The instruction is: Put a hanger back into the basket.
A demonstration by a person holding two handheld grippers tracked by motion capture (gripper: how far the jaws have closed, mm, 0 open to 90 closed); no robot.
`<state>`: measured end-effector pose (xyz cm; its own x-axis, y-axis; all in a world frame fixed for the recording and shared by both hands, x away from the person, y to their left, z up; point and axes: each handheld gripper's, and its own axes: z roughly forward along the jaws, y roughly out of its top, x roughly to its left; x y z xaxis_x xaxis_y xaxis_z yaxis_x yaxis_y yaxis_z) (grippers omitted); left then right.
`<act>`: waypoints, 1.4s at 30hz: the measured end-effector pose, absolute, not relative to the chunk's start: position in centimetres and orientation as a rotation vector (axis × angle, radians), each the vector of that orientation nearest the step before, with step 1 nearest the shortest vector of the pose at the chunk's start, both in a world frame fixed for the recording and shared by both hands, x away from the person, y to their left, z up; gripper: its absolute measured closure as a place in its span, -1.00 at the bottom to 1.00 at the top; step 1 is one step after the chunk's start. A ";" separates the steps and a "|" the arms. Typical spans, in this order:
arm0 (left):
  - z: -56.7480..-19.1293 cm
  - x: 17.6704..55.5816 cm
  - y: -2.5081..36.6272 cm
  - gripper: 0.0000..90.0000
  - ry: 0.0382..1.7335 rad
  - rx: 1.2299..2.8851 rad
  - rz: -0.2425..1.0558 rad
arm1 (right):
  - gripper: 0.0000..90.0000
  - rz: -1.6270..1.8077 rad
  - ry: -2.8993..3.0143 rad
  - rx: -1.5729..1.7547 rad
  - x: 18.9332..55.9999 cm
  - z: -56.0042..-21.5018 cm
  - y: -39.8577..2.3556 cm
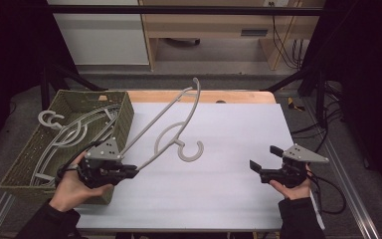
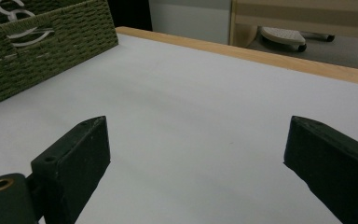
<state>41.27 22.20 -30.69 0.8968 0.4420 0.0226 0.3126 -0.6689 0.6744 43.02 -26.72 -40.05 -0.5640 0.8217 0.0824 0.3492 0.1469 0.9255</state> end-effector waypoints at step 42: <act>-33.0 45.5 41.3 0.83 0.828 2.253 0.180 | -0.86 1.382 1.995 1.115 43.0 -40.1 -26.5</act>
